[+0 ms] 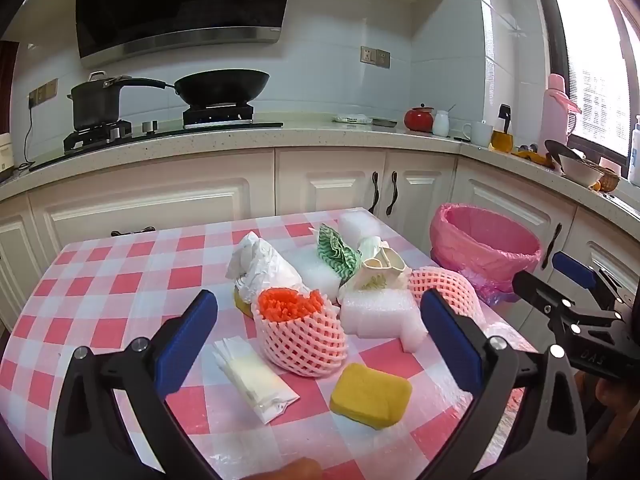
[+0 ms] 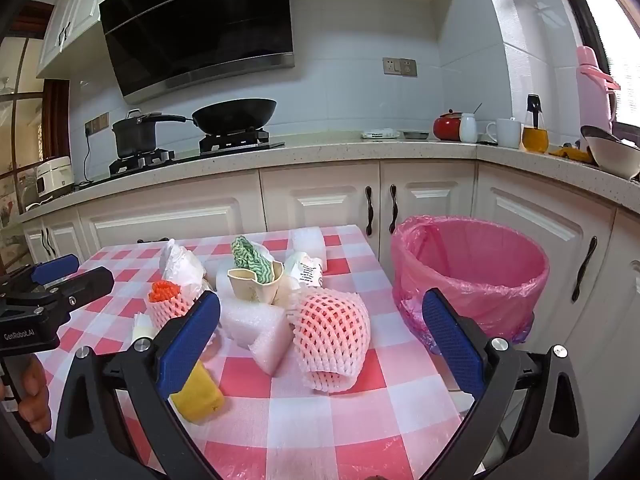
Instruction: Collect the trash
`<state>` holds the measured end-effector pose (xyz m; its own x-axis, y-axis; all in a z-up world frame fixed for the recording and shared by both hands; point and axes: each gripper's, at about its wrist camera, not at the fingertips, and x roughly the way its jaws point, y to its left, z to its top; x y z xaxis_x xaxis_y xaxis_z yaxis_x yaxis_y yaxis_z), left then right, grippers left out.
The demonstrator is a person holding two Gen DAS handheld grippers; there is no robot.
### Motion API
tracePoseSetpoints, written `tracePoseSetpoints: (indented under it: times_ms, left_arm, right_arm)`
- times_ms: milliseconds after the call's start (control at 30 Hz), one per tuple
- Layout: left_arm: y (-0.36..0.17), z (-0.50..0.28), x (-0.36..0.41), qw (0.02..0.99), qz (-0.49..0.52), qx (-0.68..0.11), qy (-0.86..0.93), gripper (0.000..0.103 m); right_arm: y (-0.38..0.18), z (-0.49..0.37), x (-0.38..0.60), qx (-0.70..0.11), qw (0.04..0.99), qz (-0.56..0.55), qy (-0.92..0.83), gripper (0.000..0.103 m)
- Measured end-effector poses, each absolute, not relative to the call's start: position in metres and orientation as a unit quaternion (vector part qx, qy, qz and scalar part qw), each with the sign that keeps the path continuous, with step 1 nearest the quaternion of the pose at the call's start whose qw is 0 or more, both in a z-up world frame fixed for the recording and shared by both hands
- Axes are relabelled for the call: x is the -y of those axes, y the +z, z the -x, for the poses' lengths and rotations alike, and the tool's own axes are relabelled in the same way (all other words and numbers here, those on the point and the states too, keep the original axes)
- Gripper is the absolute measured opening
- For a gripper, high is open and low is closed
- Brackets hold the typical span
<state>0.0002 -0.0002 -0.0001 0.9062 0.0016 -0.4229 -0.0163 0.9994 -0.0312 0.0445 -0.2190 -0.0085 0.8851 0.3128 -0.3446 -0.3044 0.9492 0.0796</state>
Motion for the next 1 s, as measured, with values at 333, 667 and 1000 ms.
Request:
tracePoseSetpoints:
  times_ms: [333,667,1000]
  left_arm:
    - [0.000,0.000,0.001,0.976,0.018,-0.216,0.006,0.098]
    - [-0.001,0.000,0.002,0.976,0.016,-0.218,0.006,0.098]
    - [-0.001,-0.001,0.002,0.976,0.016,-0.219,0.007,0.098]
  right_arm:
    - [-0.012,-0.046,0.215,-0.185,0.970,-0.011,0.158,0.095]
    - [-0.009,-0.049,0.217,-0.186,0.970,-0.012,0.157,0.095]
    - [-0.013,-0.050,0.218,-0.187,0.970,-0.013,0.155,0.095]
